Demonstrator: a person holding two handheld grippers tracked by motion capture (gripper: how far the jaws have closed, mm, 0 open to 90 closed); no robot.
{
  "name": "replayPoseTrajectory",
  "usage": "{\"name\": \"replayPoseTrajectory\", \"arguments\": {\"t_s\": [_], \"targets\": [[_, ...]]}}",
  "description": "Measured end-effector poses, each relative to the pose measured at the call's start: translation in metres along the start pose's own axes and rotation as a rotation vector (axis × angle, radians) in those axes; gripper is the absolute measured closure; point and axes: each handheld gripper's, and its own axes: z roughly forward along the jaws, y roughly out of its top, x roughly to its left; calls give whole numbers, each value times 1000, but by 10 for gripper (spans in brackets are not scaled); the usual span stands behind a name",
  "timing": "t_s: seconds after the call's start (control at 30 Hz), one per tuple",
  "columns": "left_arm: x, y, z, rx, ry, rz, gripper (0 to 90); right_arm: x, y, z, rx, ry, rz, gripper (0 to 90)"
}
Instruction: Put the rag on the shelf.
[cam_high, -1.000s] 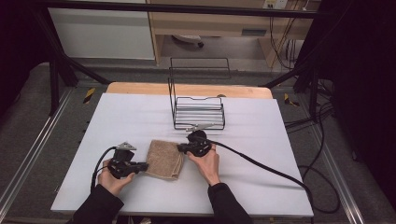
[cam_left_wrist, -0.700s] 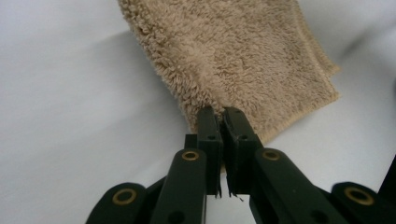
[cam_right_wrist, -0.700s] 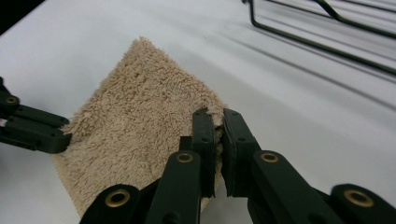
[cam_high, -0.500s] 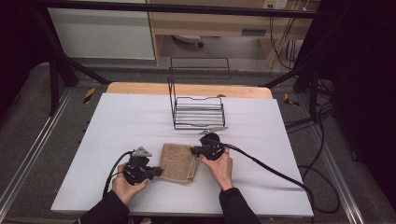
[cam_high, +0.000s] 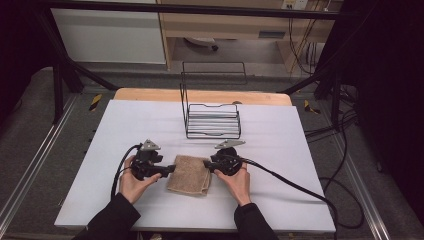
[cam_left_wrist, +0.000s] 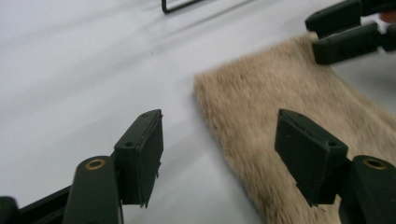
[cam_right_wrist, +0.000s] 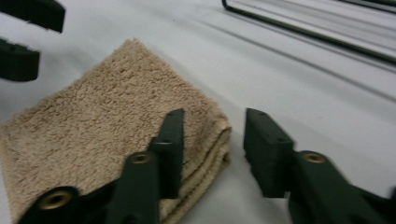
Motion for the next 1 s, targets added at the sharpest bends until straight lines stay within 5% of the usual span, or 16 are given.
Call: {"name": "replayPoseTrajectory", "arguments": {"t_s": [0.17,0.23,0.63,1.0], "targets": [[9,11,22,-12,0,-18,388,-6,0,-3,-7,1,14,466],[10,12,29,-1,1,-13,481,-7,1,-2,-4,-1,33,458],[9,7,43,41,-35,18,729,-9,-2,9,17,20,77,583],[5,7,43,51,-38,20,797,-7,-4,12,35,58,81,729]]}}
